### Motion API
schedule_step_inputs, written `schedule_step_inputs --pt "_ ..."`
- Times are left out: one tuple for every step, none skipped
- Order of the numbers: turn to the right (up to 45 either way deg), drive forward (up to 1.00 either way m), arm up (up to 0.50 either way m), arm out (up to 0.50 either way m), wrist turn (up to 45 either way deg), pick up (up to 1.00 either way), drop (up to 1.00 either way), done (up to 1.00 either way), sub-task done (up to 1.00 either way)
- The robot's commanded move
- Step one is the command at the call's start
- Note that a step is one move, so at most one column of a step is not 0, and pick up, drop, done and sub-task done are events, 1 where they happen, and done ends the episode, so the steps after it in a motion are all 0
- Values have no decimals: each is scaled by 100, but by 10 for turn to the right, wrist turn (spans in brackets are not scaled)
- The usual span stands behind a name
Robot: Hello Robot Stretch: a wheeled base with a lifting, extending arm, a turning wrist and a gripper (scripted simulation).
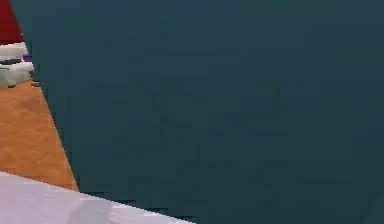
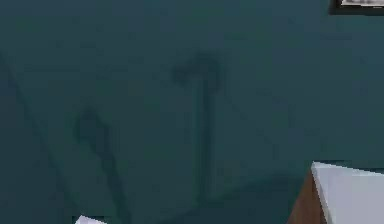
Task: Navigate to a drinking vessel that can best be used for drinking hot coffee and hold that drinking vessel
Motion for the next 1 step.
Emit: schedule_step_inputs --pt "150 0 0 0 0 0 0 0 0"
